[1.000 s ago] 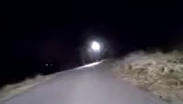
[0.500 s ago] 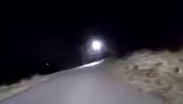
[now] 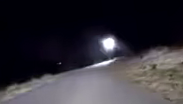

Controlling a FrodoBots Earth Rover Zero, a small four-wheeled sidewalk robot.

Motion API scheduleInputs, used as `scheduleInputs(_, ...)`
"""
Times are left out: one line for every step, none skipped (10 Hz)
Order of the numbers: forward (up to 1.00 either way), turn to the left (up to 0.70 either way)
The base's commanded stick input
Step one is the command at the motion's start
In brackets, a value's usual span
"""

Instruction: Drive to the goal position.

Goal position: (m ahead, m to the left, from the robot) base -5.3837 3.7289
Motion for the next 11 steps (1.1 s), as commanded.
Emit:
scheduleInputs(1.00,0.00)
scheduleInputs(1.00,0.00)
scheduleInputs(1.00,0.00)
scheduleInputs(1.00,0.00)
scheduleInputs(1.00,0.00)
scheduleInputs(1.00,0.00)
scheduleInputs(1.00,0.00)
scheduleInputs(1.00,0.00)
scheduleInputs(1.00,0.00)
scheduleInputs(1.00,0.00)
scheduleInputs(1.00,0.00)
